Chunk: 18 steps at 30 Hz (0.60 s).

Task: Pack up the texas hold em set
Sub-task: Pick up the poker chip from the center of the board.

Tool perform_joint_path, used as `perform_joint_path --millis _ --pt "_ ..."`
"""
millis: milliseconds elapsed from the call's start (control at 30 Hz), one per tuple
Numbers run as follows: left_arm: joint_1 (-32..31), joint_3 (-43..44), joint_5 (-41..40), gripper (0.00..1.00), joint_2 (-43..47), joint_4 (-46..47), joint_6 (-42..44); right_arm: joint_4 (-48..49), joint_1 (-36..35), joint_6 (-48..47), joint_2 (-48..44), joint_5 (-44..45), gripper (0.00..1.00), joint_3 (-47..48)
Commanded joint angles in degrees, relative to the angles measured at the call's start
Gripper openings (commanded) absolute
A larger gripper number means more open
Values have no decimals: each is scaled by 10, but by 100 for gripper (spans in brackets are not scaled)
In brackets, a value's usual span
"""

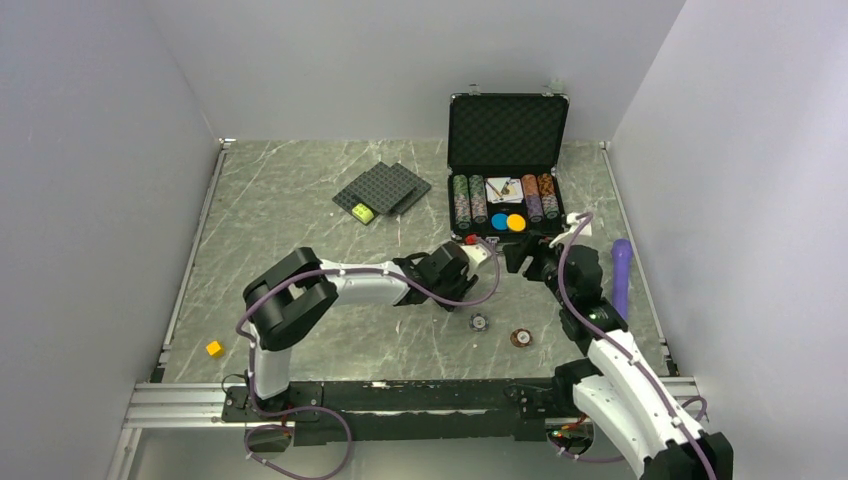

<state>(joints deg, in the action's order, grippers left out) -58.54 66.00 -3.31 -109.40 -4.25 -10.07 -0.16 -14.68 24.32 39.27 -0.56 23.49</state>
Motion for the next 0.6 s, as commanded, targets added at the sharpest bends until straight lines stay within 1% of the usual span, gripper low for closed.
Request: perform_joint_path --millis 0,167,300,367,567 --pt "-2 -25 7 0 26 23 -8 15 16 50 47 -37 77 0" --pt "-3 -39 7 0 37 38 -6 48 49 76 129 -134 76 1" --pt "-2 -68 6 0 54 83 -5 93 72 101 193 -237 73 -4" --pt "-3 -86 10 0 67 109 2 116 75 110 222 -278 71 -7" --pt "-3 -136 19 0 102 172 16 168 77 123 305 -378 68 -2"
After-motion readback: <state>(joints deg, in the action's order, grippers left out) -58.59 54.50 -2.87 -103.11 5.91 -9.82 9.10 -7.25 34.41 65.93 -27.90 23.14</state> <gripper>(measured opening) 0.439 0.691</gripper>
